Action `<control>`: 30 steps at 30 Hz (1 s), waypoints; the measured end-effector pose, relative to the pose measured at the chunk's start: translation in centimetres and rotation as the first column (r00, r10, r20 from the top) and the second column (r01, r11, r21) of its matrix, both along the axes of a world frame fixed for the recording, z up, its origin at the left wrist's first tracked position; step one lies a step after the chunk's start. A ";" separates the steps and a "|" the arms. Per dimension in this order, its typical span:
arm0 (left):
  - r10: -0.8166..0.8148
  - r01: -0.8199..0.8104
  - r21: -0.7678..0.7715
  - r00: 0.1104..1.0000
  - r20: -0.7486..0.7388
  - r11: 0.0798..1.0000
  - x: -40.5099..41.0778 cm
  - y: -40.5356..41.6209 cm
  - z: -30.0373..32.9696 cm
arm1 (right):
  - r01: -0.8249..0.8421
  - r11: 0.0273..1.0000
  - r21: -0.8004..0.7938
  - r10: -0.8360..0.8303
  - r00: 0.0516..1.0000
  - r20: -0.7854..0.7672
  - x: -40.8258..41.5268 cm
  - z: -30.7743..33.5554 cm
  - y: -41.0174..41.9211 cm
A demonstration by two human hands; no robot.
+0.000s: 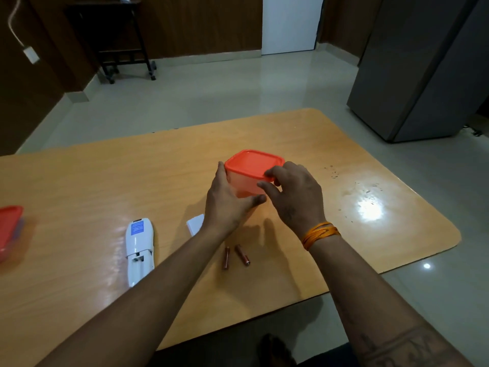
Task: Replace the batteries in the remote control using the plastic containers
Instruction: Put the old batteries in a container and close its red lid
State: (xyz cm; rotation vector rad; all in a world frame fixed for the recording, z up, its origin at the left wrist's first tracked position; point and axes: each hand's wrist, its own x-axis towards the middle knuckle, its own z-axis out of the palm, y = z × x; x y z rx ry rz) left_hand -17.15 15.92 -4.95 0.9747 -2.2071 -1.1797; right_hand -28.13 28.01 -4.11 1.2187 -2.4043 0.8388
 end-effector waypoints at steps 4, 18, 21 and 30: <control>0.105 -0.107 -0.034 0.994 -0.040 0.994 0.4 1.1 0.4 | -0.081 0.995 -0.060 0.082 0.997 0.007 1.7 0.5 -0.4; 0.158 -0.164 -0.117 0.986 -0.061 0.980 1.9 0.2 0.3 | -0.316 0.948 -0.044 0.319 0.941 0.113 2.3 0.9 -0.3; 0.135 -0.141 -0.139 0.990 -0.048 0.980 2.1 -0.2 0.5 | -0.278 0.953 -0.117 0.290 0.951 0.102 2.1 1.4 -0.6; 0.068 -0.070 -0.158 0.997 -0.020 0.985 2.5 -1.1 1.0 | -0.295 0.951 -0.095 0.302 0.951 0.068 1.7 1.4 -0.5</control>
